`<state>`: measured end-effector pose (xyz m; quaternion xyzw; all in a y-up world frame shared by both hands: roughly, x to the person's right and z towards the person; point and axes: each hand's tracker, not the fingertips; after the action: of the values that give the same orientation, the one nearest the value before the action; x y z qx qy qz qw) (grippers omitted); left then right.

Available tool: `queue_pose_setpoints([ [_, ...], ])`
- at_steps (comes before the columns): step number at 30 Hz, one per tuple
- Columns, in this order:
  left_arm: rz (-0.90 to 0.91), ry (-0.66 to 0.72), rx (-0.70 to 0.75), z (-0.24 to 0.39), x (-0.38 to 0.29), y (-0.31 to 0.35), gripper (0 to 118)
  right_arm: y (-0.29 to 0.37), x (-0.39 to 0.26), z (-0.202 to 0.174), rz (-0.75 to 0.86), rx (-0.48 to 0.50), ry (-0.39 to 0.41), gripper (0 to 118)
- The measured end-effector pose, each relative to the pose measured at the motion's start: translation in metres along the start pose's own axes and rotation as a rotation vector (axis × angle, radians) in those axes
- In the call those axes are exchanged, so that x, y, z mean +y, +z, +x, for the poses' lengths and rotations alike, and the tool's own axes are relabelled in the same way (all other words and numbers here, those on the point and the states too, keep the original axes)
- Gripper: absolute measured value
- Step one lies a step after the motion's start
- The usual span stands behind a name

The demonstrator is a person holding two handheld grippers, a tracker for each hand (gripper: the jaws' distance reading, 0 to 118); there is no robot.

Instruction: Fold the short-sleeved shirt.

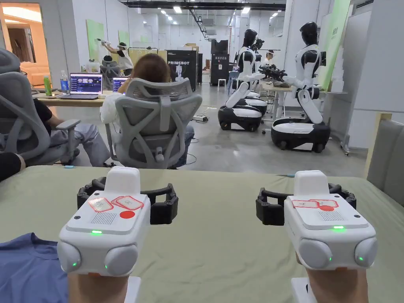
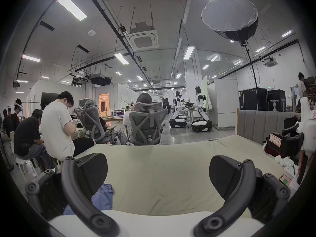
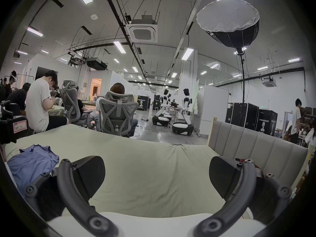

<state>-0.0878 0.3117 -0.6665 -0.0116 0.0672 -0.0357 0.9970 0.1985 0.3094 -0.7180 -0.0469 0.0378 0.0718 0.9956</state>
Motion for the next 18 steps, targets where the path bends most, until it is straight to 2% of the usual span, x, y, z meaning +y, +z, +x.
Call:
queue_pose_setpoints([
  [18,0.029,0.0,0.003,-0.0009,0.0057,0.0028,118,0.0023,-0.0006,0.0001,0.005,-0.002,0.008,118],
])
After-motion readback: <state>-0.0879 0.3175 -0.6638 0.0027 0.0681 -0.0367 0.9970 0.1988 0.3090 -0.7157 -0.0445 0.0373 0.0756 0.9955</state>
